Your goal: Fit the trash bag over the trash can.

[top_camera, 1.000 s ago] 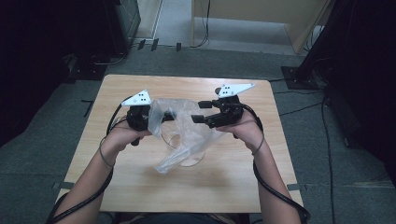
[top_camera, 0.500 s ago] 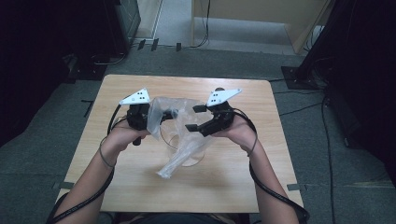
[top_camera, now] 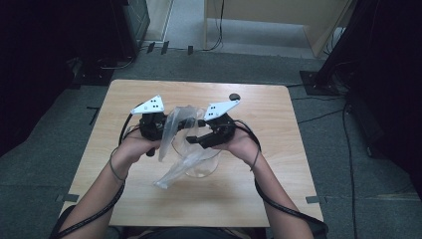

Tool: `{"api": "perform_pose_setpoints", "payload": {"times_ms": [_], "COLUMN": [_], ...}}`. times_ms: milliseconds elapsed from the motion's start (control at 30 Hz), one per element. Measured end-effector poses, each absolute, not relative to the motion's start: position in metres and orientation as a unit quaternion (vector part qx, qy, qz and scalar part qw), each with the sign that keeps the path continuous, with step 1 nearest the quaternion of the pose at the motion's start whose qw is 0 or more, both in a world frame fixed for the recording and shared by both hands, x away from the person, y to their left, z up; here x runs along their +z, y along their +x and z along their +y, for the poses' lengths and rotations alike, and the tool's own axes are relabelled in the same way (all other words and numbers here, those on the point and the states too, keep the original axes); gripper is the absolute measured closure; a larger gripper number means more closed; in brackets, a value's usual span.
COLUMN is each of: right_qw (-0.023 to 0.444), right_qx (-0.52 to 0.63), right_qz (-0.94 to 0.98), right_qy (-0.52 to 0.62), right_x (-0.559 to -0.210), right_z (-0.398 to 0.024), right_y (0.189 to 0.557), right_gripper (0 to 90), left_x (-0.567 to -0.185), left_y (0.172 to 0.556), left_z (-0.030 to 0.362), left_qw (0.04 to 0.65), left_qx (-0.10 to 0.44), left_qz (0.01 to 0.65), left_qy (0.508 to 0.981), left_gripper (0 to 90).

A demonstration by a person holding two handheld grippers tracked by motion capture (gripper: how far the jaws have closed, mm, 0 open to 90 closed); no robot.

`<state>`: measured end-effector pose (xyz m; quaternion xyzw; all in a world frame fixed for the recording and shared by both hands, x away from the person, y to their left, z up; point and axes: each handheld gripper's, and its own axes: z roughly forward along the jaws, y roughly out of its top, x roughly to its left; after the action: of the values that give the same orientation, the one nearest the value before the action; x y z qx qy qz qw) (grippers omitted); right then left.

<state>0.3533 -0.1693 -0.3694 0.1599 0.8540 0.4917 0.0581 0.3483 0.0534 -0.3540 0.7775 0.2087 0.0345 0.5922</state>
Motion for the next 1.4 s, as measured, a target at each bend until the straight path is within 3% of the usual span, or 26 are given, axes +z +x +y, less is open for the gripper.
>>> {"api": "perform_pose_setpoints", "payload": {"times_ms": [67, 100, 133, 300, 800, 900, 1033, 1167, 1400], "right_qw": [0.053, 0.040, 0.040, 0.010, 0.001, -0.001, -0.013, -0.018, -0.027], "right_qx": [0.497, 0.502, 0.502, 0.509, 0.538, 0.547, 0.564, 0.572, 0.574], "right_qz": [0.850, 0.845, 0.845, 0.832, 0.798, 0.790, 0.774, 0.769, 0.771], "right_qy": [0.168, 0.182, 0.182, 0.221, 0.270, 0.277, 0.288, 0.283, 0.275], "right_x": [-0.369, -0.369, -0.369, -0.369, -0.359, -0.357, -0.354, -0.352, -0.352], "right_z": [-0.167, -0.166, -0.166, -0.169, -0.194, -0.200, -0.201, -0.195, -0.184], "right_y": [0.352, 0.352, 0.352, 0.355, 0.362, 0.363, 0.364, 0.361, 0.357], "right_gripper": [60.2, 71.9, 71.9, 88.9, 89.6, 89.6, 89.6, 89.6, 89.6], "left_x": [-0.354, -0.354, -0.354, -0.355, -0.351, -0.357, -0.369, -0.372, -0.369], "left_y": [0.348, 0.349, 0.349, 0.351, 0.361, 0.365, 0.369, 0.364, 0.350], "left_z": [0.054, 0.054, 0.054, 0.058, 0.091, 0.097, 0.093, 0.081, 0.061], "left_qw": [0.592, 0.592, 0.592, 0.590, 0.597, 0.578, 0.565, 0.567, 0.572], "left_qx": [0.036, 0.037, 0.037, 0.044, 0.066, 0.092, 0.087, 0.076, 0.070], "left_qz": [0.209, 0.209, 0.210, 0.213, 0.233, 0.241, 0.235, 0.205, 0.148], "left_qy": [0.777, 0.777, 0.777, 0.777, 0.765, 0.774, 0.786, 0.794, 0.804], "left_gripper": [88.2, 87.7, 87.7, 80.5, 61.3, 57.3, 51.8, 42.1, 37.3]}}
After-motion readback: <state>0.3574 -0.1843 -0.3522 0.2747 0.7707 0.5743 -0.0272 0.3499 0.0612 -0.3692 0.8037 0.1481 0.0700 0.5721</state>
